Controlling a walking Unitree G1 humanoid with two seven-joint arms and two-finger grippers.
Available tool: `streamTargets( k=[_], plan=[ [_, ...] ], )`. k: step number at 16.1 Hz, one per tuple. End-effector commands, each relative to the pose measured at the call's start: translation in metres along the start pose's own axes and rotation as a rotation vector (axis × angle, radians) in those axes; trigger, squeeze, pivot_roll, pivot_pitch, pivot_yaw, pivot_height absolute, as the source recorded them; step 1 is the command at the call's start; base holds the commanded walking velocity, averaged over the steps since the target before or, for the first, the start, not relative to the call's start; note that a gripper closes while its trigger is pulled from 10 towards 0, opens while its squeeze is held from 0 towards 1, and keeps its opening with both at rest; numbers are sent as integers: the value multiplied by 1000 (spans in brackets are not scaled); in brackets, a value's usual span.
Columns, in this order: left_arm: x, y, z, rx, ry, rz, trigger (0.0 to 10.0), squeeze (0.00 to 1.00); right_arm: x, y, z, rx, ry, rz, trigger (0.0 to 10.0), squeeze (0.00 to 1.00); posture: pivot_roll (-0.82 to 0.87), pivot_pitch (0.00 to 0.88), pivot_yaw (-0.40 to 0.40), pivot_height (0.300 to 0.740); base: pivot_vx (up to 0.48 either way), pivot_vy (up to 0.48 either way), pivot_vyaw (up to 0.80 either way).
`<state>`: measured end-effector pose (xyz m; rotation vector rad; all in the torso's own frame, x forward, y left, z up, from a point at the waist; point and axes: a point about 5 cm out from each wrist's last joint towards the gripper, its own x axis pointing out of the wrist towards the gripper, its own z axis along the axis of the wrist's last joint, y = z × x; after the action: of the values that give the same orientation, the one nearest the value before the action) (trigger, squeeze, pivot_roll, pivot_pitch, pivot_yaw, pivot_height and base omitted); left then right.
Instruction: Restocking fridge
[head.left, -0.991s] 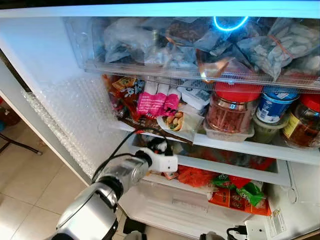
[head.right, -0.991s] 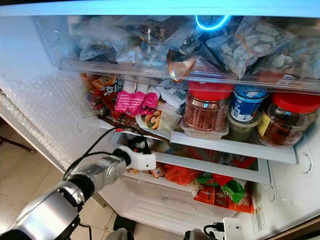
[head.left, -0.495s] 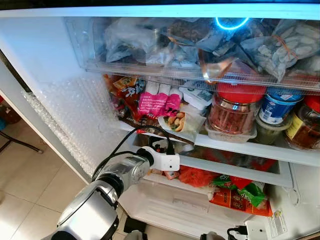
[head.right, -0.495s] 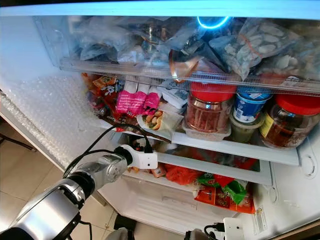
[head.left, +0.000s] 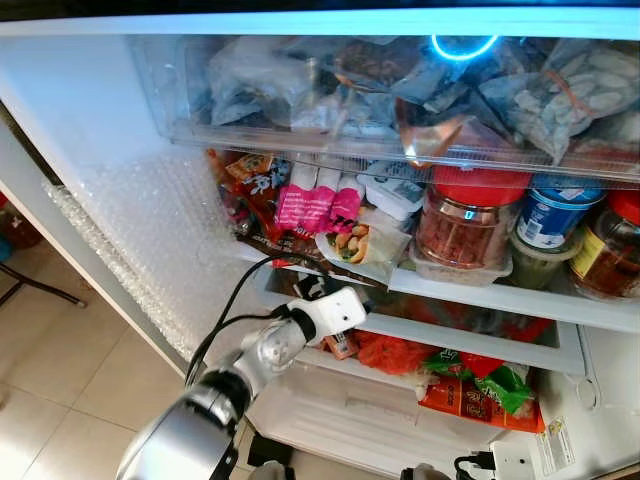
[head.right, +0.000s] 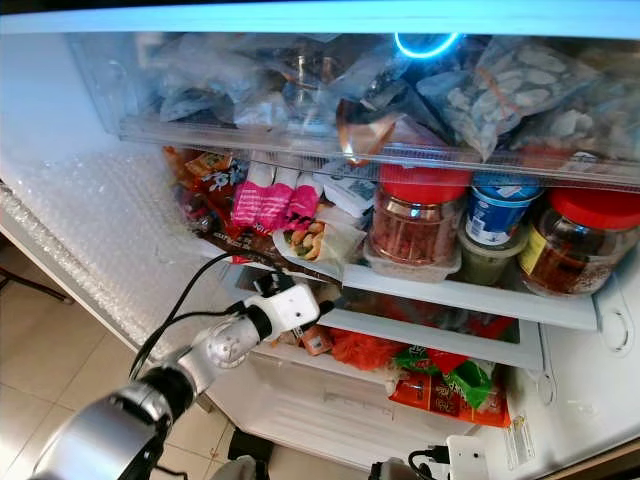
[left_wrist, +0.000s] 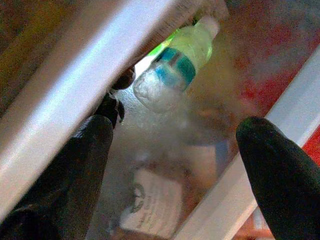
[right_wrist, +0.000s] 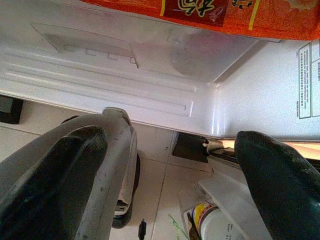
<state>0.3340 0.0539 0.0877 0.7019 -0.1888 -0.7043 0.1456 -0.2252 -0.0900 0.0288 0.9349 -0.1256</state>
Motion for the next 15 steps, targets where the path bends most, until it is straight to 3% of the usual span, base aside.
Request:
streamTargets(
  k=[1,2,3,4,7,8,11,12,15],
  plan=[
    [-8,1,-6,-59,-7,28,10000,0,-9,6,-37,5,147,8,10000,0,-17,58,94,650,0,0,0],
    [-16,0,-10,-110,-23,52,10000,0,-9,6,-37,7,147,7,10000,0,-13,58,94,650,0,0,0],
    [-16,0,-10,-110,-23,52,10000,0,-9,6,-37,7,147,7,10000,0,-13,58,94,650,0,0,0],
    [-35,-5,-16,-238,-27,81,10000,0,-9,5,-37,-2,151,11,10000,0,16,62,88,650,0,0,0],
    [-59,-11,-21,-351,-1,127,10000,0,-9,4,-37,-14,155,18,10000,0,25,64,84,650,0,0,0],
    [-74,-7,-20,-393,3,189,10000,0,-9,4,-37,-13,152,17,10000,0,27,65,83,650,0,0,0],
    [-95,5,-22,-441,27,306,10000,0,-9,3,-36,-23,153,18,10000,0,42,66,80,650,0,0,0],
    [-110,17,-33,-464,92,428,10000,0,-9,3,-36,-30,154,20,10000,0,51,65,74,650,0,0,0],
    [-118,21,-40,-520,161,494,10000,0,-8,3,-35,-39,154,28,10000,0,48,61,68,650,0,0,0]
  ],
)
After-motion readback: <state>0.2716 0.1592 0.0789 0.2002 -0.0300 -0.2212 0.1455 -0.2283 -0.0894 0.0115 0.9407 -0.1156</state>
